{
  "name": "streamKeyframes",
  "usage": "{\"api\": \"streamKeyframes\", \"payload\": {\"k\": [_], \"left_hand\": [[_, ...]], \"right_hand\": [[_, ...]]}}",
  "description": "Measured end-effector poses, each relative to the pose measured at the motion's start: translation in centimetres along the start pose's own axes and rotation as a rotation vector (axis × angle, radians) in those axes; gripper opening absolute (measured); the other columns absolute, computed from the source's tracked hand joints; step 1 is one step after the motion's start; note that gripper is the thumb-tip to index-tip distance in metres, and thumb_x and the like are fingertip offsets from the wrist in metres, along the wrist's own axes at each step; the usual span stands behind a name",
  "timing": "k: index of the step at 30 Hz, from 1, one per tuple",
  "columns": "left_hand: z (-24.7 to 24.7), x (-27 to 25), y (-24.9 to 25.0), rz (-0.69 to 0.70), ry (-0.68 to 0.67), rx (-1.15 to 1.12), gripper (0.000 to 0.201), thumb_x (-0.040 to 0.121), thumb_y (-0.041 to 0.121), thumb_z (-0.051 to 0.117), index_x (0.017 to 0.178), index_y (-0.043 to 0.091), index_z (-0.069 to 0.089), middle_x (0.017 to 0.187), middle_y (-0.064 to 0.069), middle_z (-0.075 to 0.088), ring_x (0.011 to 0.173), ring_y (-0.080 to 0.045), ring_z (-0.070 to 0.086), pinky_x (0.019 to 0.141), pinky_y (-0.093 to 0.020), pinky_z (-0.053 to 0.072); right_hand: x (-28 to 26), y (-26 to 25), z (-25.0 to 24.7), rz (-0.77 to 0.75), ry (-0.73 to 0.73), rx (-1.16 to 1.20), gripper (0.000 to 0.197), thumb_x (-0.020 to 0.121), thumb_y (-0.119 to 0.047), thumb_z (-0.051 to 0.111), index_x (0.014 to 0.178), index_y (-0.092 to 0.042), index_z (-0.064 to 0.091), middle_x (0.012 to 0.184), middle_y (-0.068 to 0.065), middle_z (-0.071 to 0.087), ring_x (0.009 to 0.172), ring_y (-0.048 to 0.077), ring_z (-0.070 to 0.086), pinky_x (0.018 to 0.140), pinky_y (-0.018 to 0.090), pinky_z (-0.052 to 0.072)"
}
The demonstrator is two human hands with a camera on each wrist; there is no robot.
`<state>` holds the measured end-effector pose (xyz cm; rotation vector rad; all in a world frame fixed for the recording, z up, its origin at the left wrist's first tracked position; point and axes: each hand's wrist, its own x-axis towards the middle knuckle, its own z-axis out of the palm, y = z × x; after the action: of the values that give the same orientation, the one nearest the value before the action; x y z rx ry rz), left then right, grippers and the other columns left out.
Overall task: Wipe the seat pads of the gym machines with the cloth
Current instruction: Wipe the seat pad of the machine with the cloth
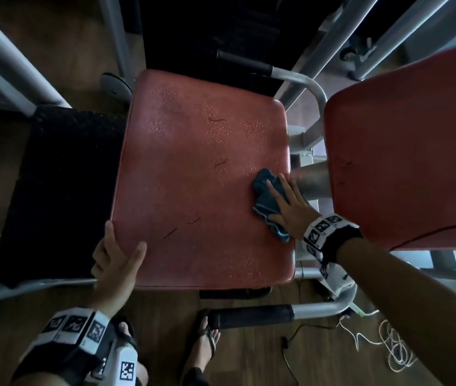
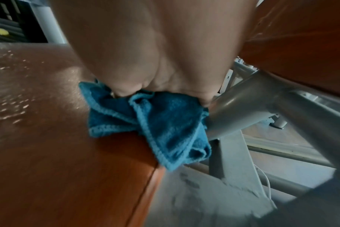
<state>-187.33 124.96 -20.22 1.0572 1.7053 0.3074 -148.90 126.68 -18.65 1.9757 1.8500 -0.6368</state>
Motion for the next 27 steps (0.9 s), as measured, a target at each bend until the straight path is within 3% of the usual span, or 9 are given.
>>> {"api": "streamKeyframes", "payload": {"k": [3,7,11,13,19,25,27], "left_hand": [[0.0,-0.2,0.3,-0.007,0.003,0.019,0.108,0.054,0.085,0.033,0.147,0.049,-0.009,0.158,-0.003,0.000,0.138,-0.043,0.015,0.110,-0.059,0.018],[0.2,-0.2,0.4,-0.025,0.019,0.047,0.106,0.055,0.084,0.032,0.147,0.050,-0.009,0.158,-0.003,0.001,0.138,-0.043,0.017,0.110,-0.060,0.020],[0.3,0.2,0.0,-0.024,0.039,0.079,0.102,0.058,0.085,0.030,0.145,0.052,-0.009,0.158,-0.001,0.000,0.139,-0.042,0.015,0.110,-0.061,0.019],[0.6,0.4,-0.3,-0.020,0.055,0.087,0.101,0.058,0.085,0.030,0.145,0.052,-0.009,0.158,-0.001,0.000,0.139,-0.043,0.015,0.109,-0.062,0.019],[0.8,0.6,-0.4,-0.033,0.082,0.090,0.102,0.057,0.086,0.031,0.145,0.053,-0.008,0.158,-0.001,0.000,0.140,-0.042,0.015,0.110,-0.062,0.017],[1.1,0.6,-0.2,-0.053,0.102,0.124,0.101,0.058,0.085,0.032,0.145,0.052,-0.009,0.159,0.001,-0.003,0.141,-0.043,0.014,0.111,-0.064,0.015],[1.1,0.6,-0.2,-0.055,0.096,0.127,0.101,0.058,0.085,0.031,0.144,0.053,-0.010,0.159,0.002,-0.004,0.142,-0.043,0.012,0.111,-0.065,0.016]], "right_hand": [[1.8,-0.3,-0.8,0.051,0.022,0.025,0.080,0.095,-0.049,0.044,0.151,-0.034,-0.012,0.158,0.001,-0.024,0.146,0.033,-0.014,0.117,0.057,0.010],[4.9,-0.3,-2.1,0.067,0.127,-0.093,0.082,0.094,-0.054,0.043,0.152,-0.031,-0.010,0.157,0.000,-0.028,0.146,0.032,-0.019,0.116,0.061,0.007],[7.6,-1.1,-3.4,0.013,0.221,-0.105,0.083,0.094,-0.040,0.052,0.154,-0.019,-0.003,0.160,0.002,-0.020,0.147,0.033,-0.014,0.117,0.059,0.006],[8.5,-1.4,-3.4,0.006,0.243,-0.034,0.082,0.095,-0.036,0.051,0.154,-0.022,-0.005,0.161,-0.002,-0.016,0.148,0.031,-0.011,0.117,0.058,0.004],[8.8,-1.6,-3.8,0.008,0.155,0.077,0.076,0.095,-0.054,0.039,0.150,-0.041,-0.011,0.159,-0.011,-0.017,0.148,0.023,-0.007,0.115,0.057,-0.001],[6.3,-1.7,-2.4,-0.164,0.127,-0.089,0.076,0.093,-0.062,0.032,0.152,-0.036,-0.008,0.161,-0.004,-0.014,0.147,0.027,-0.003,0.115,0.059,0.006],[5.5,-1.7,-1.3,-0.203,0.137,-0.152,0.079,0.088,-0.067,0.021,0.152,-0.033,-0.006,0.161,0.000,-0.011,0.147,0.029,0.000,0.114,0.059,0.009]]}}
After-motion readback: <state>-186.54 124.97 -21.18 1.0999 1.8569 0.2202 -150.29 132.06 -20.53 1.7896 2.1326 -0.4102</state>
